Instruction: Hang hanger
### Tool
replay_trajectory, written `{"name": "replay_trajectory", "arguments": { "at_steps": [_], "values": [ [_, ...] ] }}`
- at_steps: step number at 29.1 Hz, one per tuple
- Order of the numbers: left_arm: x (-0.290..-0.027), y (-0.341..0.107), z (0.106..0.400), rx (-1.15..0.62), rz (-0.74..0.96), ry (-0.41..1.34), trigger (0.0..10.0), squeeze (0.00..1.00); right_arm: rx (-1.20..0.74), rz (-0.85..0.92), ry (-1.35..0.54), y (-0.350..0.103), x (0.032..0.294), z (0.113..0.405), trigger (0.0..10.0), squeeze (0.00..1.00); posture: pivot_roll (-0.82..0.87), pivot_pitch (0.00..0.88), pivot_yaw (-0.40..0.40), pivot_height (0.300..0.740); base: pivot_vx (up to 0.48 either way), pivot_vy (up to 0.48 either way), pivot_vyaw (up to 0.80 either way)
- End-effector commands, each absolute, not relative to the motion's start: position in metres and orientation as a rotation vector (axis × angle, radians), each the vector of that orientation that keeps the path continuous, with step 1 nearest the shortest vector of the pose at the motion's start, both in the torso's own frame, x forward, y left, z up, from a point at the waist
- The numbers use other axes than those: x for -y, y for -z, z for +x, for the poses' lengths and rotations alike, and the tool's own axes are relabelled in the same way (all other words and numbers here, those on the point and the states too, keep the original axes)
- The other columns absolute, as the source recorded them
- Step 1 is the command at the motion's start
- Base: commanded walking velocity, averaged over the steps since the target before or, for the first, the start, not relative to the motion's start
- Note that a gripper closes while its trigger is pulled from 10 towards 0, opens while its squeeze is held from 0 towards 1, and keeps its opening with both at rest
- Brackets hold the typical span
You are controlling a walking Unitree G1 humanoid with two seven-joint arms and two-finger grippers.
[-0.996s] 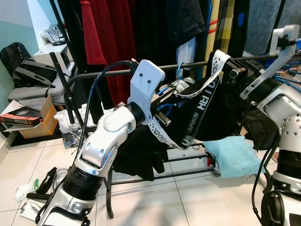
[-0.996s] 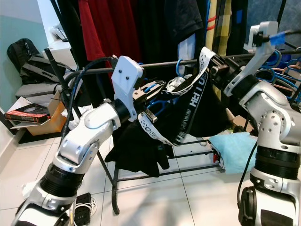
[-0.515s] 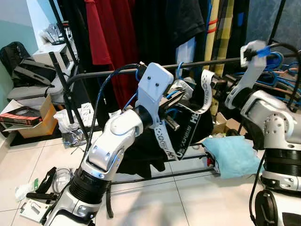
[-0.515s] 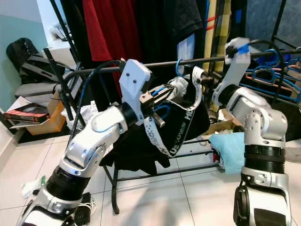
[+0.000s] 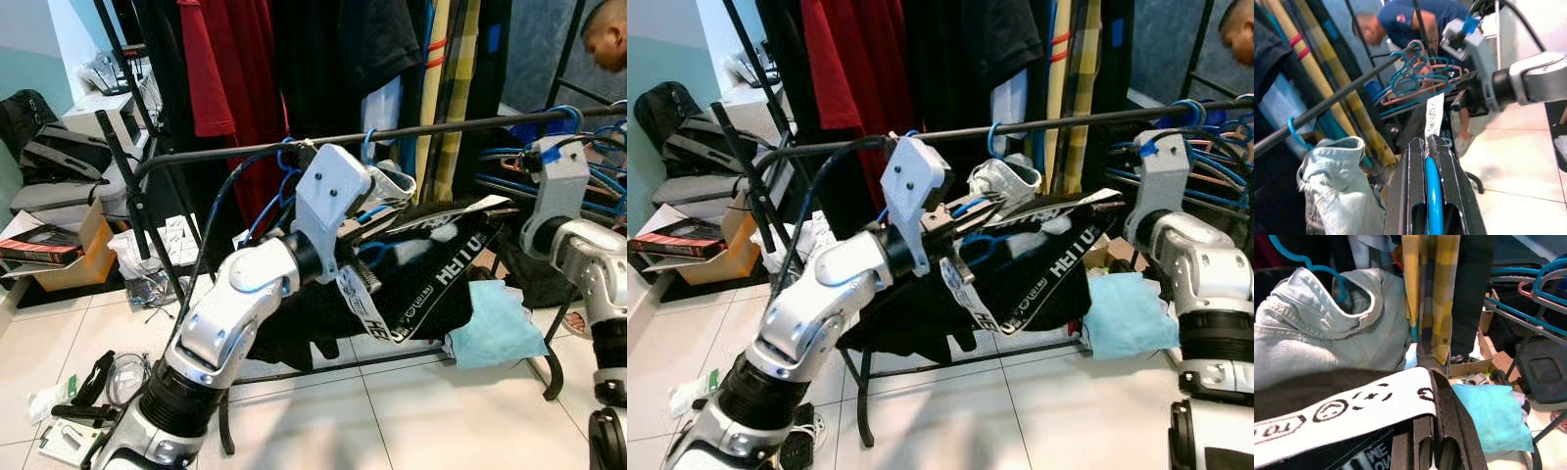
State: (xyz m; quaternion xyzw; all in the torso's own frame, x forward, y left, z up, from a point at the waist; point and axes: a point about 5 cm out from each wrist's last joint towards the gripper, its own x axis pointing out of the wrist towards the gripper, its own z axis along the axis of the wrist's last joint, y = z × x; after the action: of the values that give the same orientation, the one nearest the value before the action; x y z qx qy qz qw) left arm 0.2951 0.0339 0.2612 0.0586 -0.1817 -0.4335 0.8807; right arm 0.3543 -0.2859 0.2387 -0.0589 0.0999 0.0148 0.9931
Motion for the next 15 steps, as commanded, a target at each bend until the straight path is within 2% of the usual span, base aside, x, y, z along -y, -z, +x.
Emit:
{"name": "replay_trajectory", "arguments": {
  "at_steps": [1,5,12,15],
  "values": [
    [-0.042,-0.257,0.298,0.357,0.153,0.877,10.0,0.00,-0.184,-0.126,-0.010,-0.239,0.288,0.355,0.0,0.00,-0.09,0.000,0.061,0.740,0.000,0.000,0.00],
    [-0.029,-0.245,0.287,0.316,0.181,0.992,10.0,0.00,-0.128,-0.167,-0.012,-0.257,0.286,0.360,0.0,0.00,-0.09,0.000,0.064,0.740,0.000,0.000,0.00],
    [-0.026,-0.243,0.278,0.311,0.195,1.073,10.0,0.00,-0.167,-0.223,-0.016,-0.250,0.290,0.362,0.0,0.00,-0.09,0.000,0.061,0.740,0.000,0.000,0.00],
    [-0.022,-0.237,0.268,0.295,0.207,1.157,10.0,0.00,-0.193,-0.254,-0.103,-0.244,0.277,0.367,0.0,0.00,-0.09,0.000,0.064,0.740,0.000,0.000,0.00]
  ]
}}
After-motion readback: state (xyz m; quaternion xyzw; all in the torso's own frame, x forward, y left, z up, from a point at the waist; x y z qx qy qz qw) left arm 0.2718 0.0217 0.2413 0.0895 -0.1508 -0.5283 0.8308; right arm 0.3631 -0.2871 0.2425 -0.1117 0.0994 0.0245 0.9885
